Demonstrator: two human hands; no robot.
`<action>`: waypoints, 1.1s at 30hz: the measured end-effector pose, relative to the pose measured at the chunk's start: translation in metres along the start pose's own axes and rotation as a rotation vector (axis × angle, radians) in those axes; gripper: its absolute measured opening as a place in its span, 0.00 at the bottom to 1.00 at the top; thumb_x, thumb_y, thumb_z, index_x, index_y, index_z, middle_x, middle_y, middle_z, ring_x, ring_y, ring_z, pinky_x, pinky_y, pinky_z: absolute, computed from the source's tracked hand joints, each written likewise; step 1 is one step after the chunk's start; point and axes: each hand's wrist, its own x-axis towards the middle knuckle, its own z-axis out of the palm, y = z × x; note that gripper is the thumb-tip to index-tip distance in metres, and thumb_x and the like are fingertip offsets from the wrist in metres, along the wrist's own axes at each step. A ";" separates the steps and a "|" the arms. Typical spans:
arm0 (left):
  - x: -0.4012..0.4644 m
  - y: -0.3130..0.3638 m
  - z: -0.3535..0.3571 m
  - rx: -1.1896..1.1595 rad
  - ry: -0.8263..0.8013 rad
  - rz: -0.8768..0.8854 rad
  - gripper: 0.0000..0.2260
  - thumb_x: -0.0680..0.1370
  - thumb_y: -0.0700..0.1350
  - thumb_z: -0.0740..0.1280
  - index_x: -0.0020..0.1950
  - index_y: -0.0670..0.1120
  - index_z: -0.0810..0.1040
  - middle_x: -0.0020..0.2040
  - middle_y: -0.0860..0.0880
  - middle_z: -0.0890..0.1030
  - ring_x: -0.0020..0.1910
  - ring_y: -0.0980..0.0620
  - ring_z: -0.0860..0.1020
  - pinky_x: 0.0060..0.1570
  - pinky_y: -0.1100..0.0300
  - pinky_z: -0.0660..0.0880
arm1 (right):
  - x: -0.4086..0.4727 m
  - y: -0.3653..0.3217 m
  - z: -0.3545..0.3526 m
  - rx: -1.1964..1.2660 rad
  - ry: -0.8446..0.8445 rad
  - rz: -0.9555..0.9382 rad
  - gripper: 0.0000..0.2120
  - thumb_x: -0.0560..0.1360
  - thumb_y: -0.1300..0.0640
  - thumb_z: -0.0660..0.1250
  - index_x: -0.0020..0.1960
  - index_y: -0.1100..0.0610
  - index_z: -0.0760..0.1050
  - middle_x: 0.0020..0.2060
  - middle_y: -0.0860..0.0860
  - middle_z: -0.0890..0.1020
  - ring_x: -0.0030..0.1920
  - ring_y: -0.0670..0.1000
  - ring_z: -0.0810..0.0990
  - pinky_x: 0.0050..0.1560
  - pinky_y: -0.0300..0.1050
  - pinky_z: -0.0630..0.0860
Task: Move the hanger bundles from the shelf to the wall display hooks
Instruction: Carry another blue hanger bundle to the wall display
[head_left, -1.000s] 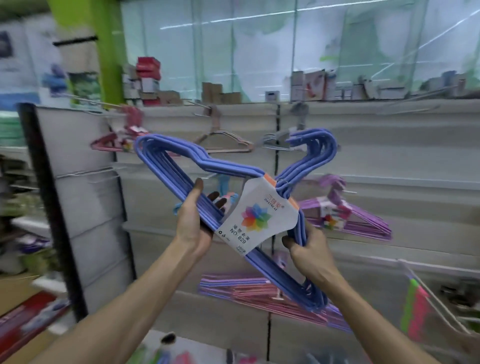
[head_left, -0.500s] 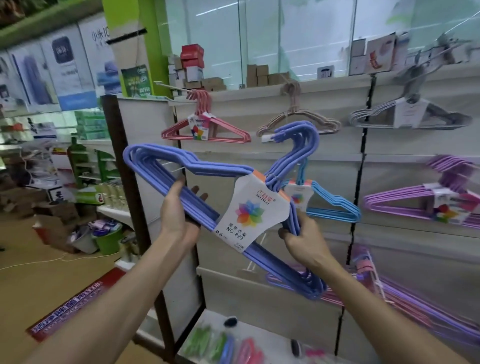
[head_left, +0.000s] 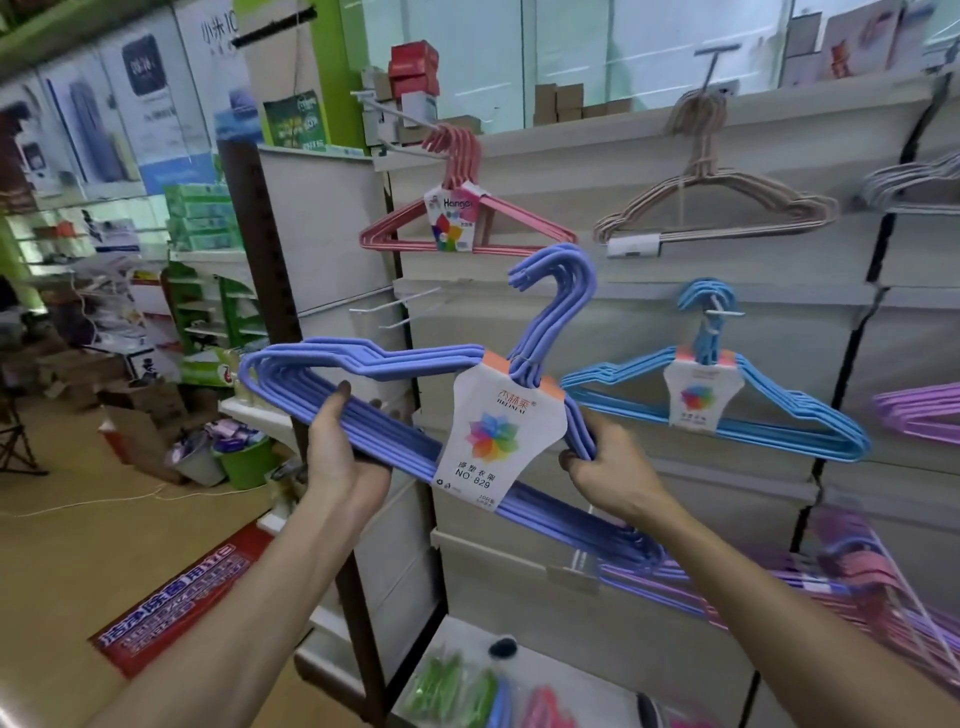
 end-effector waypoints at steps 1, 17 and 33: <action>0.013 0.000 0.000 -0.012 0.007 -0.014 0.08 0.79 0.49 0.66 0.46 0.46 0.73 0.41 0.46 0.74 0.45 0.47 0.77 0.46 0.51 0.77 | 0.012 0.002 0.006 -0.016 -0.001 0.002 0.23 0.70 0.61 0.65 0.51 0.33 0.72 0.41 0.42 0.81 0.40 0.50 0.79 0.41 0.48 0.76; 0.175 -0.025 -0.022 -0.177 0.165 -0.193 0.05 0.79 0.45 0.65 0.45 0.46 0.73 0.43 0.47 0.78 0.42 0.47 0.77 0.43 0.50 0.76 | 0.161 0.018 0.059 -0.379 -0.081 -0.071 0.29 0.69 0.60 0.63 0.67 0.41 0.69 0.39 0.48 0.79 0.43 0.59 0.75 0.40 0.48 0.68; 0.318 -0.031 -0.014 -0.188 0.120 -0.361 0.07 0.80 0.46 0.63 0.46 0.44 0.73 0.41 0.44 0.76 0.41 0.44 0.77 0.41 0.47 0.75 | 0.267 0.026 0.107 -0.540 -0.041 -0.006 0.26 0.69 0.56 0.63 0.66 0.43 0.66 0.48 0.51 0.82 0.51 0.62 0.78 0.44 0.49 0.69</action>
